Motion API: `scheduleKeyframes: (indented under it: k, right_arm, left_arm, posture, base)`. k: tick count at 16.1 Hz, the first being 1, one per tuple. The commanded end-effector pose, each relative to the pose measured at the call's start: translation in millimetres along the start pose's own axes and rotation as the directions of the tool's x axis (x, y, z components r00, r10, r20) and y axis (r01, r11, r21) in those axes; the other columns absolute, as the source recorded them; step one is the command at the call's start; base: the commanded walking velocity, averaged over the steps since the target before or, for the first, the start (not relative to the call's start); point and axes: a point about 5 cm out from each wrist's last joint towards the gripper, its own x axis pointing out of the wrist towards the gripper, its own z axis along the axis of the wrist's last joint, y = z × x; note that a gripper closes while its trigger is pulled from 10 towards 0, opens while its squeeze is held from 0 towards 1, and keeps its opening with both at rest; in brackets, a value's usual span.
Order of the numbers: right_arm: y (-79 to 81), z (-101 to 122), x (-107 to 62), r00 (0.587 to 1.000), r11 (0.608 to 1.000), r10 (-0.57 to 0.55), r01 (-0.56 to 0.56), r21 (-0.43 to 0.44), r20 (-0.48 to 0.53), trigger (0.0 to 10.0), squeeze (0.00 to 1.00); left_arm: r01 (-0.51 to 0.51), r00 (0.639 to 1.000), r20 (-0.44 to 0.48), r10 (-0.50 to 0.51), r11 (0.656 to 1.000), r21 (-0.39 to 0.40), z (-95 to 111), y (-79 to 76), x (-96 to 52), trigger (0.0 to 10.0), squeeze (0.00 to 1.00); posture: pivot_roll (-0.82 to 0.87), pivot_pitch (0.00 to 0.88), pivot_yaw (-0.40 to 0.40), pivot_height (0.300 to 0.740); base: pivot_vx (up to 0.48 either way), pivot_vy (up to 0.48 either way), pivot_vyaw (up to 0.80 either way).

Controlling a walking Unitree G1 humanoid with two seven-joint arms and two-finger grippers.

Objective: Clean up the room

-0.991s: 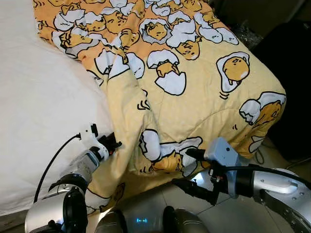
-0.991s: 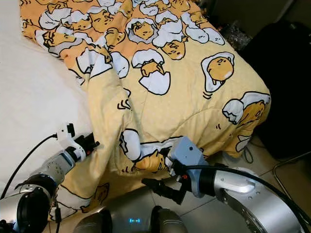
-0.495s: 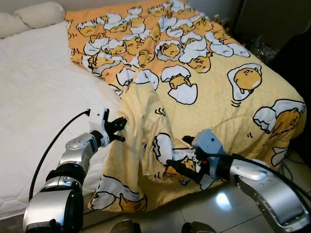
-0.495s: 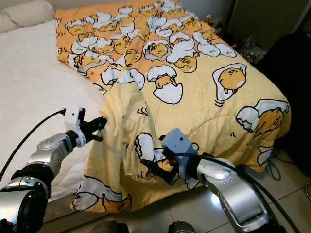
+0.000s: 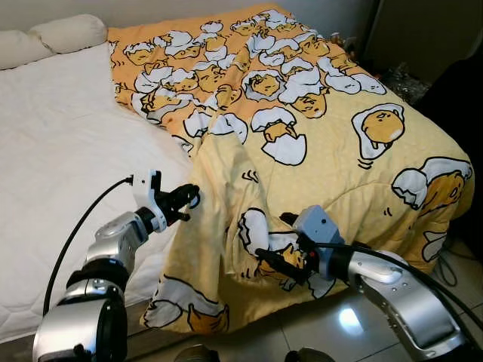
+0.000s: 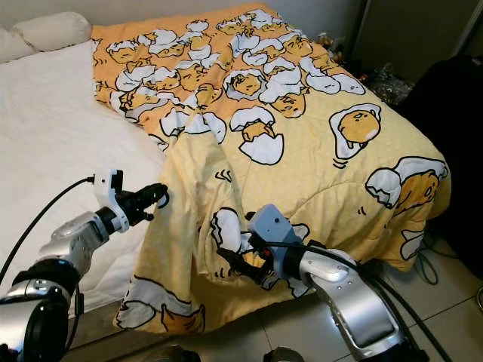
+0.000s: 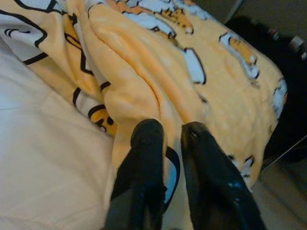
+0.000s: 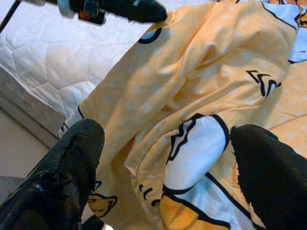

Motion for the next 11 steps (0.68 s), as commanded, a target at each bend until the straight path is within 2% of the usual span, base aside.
scheduleKeyframes:
  k: [1,2,3,4,5,6,7,8,10,11]
  right_arm:
    - [-1.2,3.5,2.8,1.000,1.000,-0.005,0.005,-0.021,0.013,10.0,0.00]
    - [-2.2,3.6,3.7,1.000,1.000,-0.010,0.011,-0.020,0.018,10.0,0.00]
    - [-2.9,3.5,4.0,1.000,1.000,-0.013,0.013,-0.018,0.020,10.0,0.00]
    - [-3.8,2.9,4.6,1.000,1.000,-0.017,0.018,-0.015,0.023,10.0,0.00]
    - [-3.9,1.4,5.7,0.999,1.000,-0.021,0.021,-0.015,0.025,10.0,0.00]
    - [-3.5,1.2,5.8,0.999,1.000,-0.020,0.021,-0.013,0.028,10.0,0.00]
    - [-3.3,1.0,5.6,0.999,1.000,-0.021,0.021,-0.011,0.030,10.0,0.00]
    - [-3.0,0.6,5.5,0.999,1.000,-0.021,0.021,-0.009,0.031,10.0,0.00]
    - [-1.9,0.1,5.5,0.999,1.000,-0.018,0.018,-0.005,0.030,10.0,0.00]
    - [-1.9,-0.2,5.2,0.999,1.000,-0.017,0.017,-0.004,0.031,10.0,0.00]
  left_arm:
    - [-0.026,1.000,-0.016,0.026,0.999,0.041,-0.5,2.6,-2.0,0.0,1.00]
    - [-0.045,0.999,-0.023,0.046,0.998,0.048,-1.6,3.7,-2.3,0.0,0.96]
    - [-0.063,0.997,-0.030,0.064,0.997,0.052,-2.2,5.0,-2.6,0.0,0.00]
    - [-0.116,0.993,-0.030,0.118,0.991,0.069,-2.0,8.6,-3.7,0.0,0.00]
    - [-0.208,0.978,0.039,0.204,0.972,0.114,6.1,14.0,-5.1,4.9,0.00]
    - [-0.229,0.972,0.081,0.220,0.965,0.130,11.2,14.3,-5.0,10.0,0.00]
    - [-0.217,0.972,0.112,0.205,0.970,0.110,15.0,13.4,-4.4,10.0,1.00]
    - [-0.203,0.973,0.130,0.190,0.975,0.092,17.1,12.5,-3.9,10.0,1.00]
    - [-0.215,0.963,0.162,0.216,0.976,-0.024,19.5,15.3,-3.7,10.0,1.00]
    - [-0.257,0.949,0.159,0.272,0.960,-0.108,18.4,20.8,-5.5,10.0,1.00]
  posture:
    - [-0.16,0.000,0.101,0.740]
    - [-0.16,0.000,0.101,0.740]
    - [-0.16,0.000,0.100,0.740]
    - [-0.16,0.000,0.100,0.740]
    - [-0.16,0.000,0.102,0.740]
    - [-0.16,0.000,0.102,0.740]
    - [-0.16,0.000,0.102,0.740]
    - [-0.16,0.000,0.102,0.740]
    - [-0.16,0.000,0.104,0.740]
    - [-0.17,0.000,0.103,0.740]
  base:
    - [0.000,0.000,0.00]
    - [0.000,0.000,0.00]
    - [0.000,0.000,0.00]
    - [0.000,0.000,0.00]
    - [0.000,0.000,0.00]
    - [0.000,0.000,0.00]
    - [0.000,0.000,0.00]
    - [0.000,0.000,0.00]
    - [0.000,0.000,0.00]
    - [0.000,0.000,0.00]
